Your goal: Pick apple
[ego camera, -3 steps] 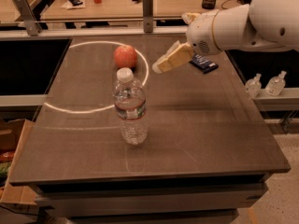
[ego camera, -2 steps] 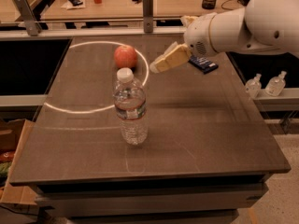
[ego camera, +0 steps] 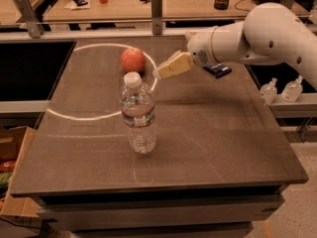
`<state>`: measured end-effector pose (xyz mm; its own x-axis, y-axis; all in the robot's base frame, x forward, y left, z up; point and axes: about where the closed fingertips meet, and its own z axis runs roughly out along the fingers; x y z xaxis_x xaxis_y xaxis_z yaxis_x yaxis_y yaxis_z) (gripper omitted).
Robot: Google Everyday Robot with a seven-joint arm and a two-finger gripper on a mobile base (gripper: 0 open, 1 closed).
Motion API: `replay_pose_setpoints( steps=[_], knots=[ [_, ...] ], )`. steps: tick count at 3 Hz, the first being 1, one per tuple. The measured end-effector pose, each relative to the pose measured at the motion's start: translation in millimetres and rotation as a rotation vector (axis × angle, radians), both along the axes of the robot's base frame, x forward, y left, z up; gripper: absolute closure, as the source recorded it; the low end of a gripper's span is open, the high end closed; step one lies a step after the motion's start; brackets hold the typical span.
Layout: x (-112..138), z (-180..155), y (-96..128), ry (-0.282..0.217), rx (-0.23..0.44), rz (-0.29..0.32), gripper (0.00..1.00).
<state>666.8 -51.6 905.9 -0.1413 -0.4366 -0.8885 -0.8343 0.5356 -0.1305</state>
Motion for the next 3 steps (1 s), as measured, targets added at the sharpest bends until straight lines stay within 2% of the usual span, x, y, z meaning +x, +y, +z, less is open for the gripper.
replay_pose_setpoints(
  steps=[1, 3],
  knots=[
    [15.7, -17.8, 10.1, 0.030, 0.011, 0.028, 0.00],
    [40.4, -25.7, 46.2, 0.023, 0.043, 0.108, 0.00]
  ],
)
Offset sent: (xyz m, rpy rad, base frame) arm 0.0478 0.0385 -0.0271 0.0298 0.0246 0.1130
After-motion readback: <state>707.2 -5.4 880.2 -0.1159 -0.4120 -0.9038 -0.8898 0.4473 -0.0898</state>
